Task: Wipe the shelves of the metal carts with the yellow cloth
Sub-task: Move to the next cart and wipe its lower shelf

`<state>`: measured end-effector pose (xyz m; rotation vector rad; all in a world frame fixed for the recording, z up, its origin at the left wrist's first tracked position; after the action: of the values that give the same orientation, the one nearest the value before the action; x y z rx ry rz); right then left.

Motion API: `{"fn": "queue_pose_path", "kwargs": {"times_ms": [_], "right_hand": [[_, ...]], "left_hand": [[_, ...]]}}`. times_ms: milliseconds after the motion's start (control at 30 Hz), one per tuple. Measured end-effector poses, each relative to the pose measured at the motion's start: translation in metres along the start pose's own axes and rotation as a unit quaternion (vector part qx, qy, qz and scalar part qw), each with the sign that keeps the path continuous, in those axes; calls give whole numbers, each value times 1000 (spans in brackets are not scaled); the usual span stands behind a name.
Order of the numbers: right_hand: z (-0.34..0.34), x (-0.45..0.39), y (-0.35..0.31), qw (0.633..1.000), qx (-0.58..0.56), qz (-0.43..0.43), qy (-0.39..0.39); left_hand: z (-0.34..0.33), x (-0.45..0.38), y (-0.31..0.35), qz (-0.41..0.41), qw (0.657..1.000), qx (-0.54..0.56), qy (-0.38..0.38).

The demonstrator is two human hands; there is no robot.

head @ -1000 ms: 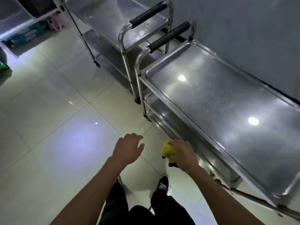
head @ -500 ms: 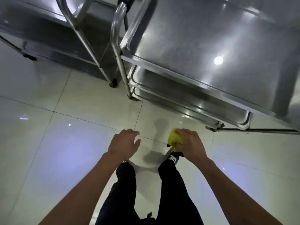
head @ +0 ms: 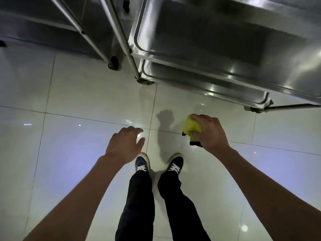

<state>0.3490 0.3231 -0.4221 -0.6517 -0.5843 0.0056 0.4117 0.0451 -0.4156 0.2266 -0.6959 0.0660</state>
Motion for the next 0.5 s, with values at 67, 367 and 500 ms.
{"fn": "queue_pose_path", "kwargs": {"times_ms": [67,367,500], "right_hand": [[-18,-16,14,1000,9,6,6],[-114,-101,85,991,46,26,124],[-146,-151,115,982,36,39,183]], "left_hand": [[-7,-26,-2,-10,1000,13,22],[-79,-162,-37,-76,993,10,90],[-108,-225,-54,-100,981,45,162]]}}
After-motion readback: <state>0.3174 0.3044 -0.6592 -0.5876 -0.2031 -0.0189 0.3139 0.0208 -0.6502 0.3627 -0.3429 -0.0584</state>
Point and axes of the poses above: each hand's wrist, its own x-axis away from the middle knuckle, its own z-axis out of the back of the hand, y = z × x, the point moved 9 cm from there along -x, towards the middle knuckle, and after that the axes turned 5 degrees about -x, right-handed, at the moved point
